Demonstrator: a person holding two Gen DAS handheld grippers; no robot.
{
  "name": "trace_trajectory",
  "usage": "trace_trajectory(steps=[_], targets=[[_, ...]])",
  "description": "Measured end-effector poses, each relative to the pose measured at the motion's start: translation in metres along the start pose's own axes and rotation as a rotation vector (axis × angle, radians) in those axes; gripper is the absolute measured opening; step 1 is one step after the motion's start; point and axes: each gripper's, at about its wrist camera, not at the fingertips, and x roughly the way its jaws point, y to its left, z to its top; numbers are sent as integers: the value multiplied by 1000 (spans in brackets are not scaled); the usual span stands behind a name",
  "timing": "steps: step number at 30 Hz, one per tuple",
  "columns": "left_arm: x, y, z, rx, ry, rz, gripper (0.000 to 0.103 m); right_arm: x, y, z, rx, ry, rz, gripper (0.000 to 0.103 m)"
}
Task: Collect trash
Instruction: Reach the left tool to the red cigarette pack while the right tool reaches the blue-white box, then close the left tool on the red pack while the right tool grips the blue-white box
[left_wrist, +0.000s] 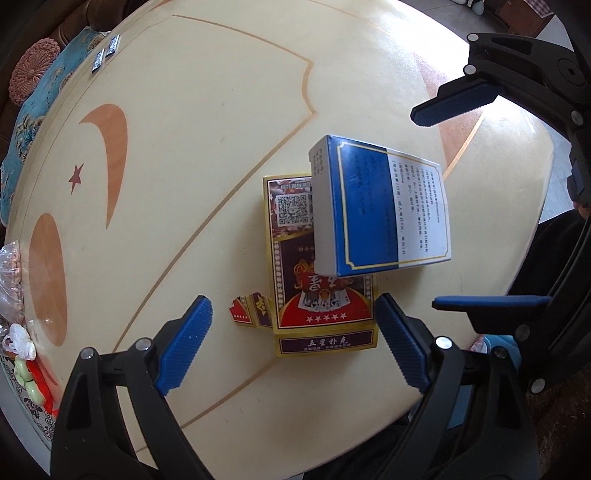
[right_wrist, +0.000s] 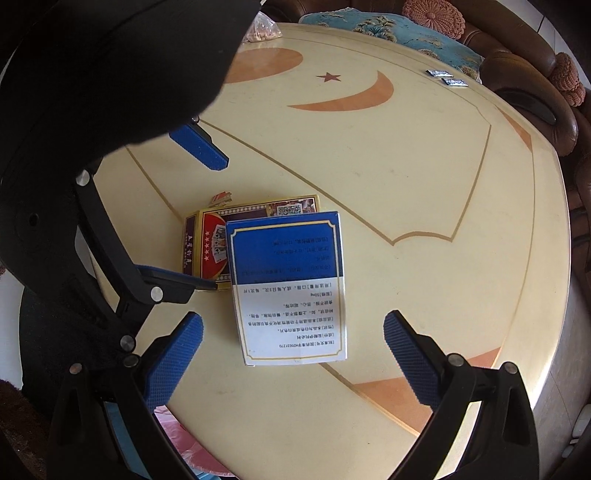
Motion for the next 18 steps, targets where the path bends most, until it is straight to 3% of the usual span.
trace_trajectory(steps=[10,18], targets=[[-12,16,-2,3,-62,-7,88,16,-2,-4,-9,12,14,96],[-3,8,-1,67,-37,-17,88,18,7,-8,-39,15,13,96]])
